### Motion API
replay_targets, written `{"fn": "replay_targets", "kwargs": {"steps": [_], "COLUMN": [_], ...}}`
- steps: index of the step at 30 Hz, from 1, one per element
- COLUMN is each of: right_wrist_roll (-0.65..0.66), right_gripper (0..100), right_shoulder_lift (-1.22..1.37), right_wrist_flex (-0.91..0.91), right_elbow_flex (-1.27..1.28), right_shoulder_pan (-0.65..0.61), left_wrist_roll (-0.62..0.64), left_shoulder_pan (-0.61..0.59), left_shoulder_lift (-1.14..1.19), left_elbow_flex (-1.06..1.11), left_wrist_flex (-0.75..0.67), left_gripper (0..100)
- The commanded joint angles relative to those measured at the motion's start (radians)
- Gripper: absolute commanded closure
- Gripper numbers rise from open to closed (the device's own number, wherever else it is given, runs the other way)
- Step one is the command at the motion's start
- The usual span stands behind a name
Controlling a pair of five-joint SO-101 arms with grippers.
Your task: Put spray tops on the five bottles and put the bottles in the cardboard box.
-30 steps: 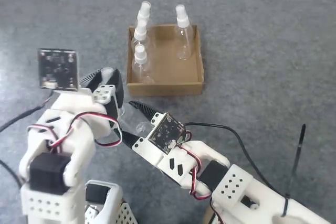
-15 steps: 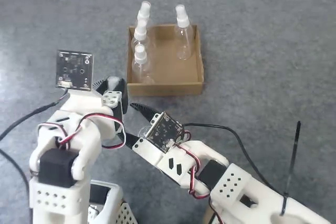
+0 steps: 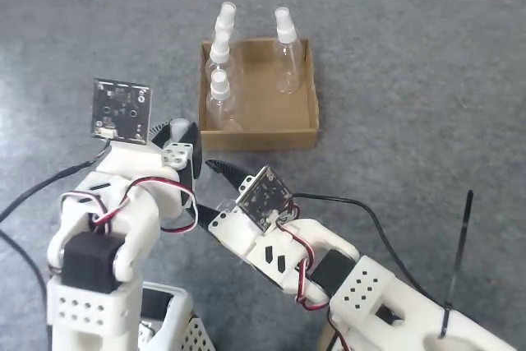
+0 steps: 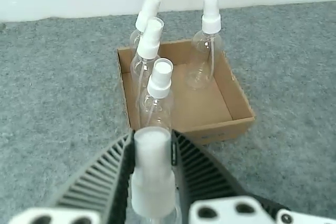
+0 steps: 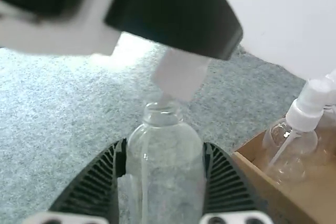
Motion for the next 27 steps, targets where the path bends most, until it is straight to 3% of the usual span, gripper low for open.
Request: {"fn": "replay_targets", "kwargs": {"steps": [1, 6, 14, 20, 27], "right_wrist_roll": [-0.048, -0.063, -0.064, -0.064, -0.06], "right_gripper": [98.2, 98.2, 98.2, 98.2, 98.2], "right_shoulder_lift": [-0.019, -0.019, -0.019, -0.019, -0.019], "right_wrist_flex": [-0.027, -0.028, -0.074, -0.076, -0.067], "right_elbow_flex": [-0.046, -0.048, -0.044, -0.044, -0.044], "right_shoulder_pan": [0.036, 0.044, 0.062, 0.064, 0.064], "left_wrist_roll": [-0.012, -0.011, -0.009, -0.009, -0.009], "left_shoulder_pan": [0.057, 0.052, 0.057, 0.051, 0.049], "left_shoulder_lift": [-0.005, -0.035, -0.273, -0.308, -0.305], "left_elbow_flex": [-0.001, 0.005, 0.094, 0.136, 0.035], "left_wrist_flex": [-0.008, -0.008, -0.012, -0.025, -0.026], "left_gripper": [98, 90, 79, 79, 79]}}
